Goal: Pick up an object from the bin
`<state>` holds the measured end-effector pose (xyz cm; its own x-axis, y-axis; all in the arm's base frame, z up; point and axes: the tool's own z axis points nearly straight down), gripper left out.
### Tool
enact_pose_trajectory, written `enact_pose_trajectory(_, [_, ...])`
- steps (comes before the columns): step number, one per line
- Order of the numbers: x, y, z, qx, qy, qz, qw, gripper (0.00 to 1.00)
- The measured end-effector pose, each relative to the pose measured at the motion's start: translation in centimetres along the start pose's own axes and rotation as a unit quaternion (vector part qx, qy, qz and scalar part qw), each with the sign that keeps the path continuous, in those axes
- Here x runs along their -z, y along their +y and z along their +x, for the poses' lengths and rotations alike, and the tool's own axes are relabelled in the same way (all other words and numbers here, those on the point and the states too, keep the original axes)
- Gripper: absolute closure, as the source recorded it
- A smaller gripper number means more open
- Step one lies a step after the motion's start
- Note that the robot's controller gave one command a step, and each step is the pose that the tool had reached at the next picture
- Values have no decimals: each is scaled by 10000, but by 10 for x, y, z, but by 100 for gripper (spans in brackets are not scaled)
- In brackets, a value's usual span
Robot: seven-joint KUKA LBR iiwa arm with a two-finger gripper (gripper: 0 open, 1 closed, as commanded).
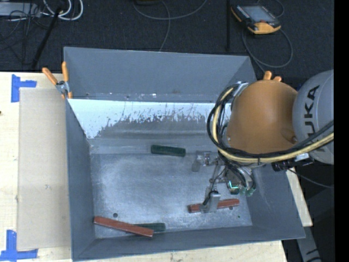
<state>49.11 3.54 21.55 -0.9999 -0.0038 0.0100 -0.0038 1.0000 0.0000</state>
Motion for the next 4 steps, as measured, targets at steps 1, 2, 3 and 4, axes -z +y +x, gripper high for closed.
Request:
enact_pose_trajectory(1, [-146, -44, 13, 732, -137, 5, 9972, 0])
enact_pose_trajectory(2, [-146, -44, 17, 733, -58, 1, 9973, 100])
enact_pose_trajectory(3, [0, -78, -3, 516, -95, 10, 9986, 100])
enact_pose_trajectory(4, [-4, -77, -2, 512, -50, 0, 9987, 0])
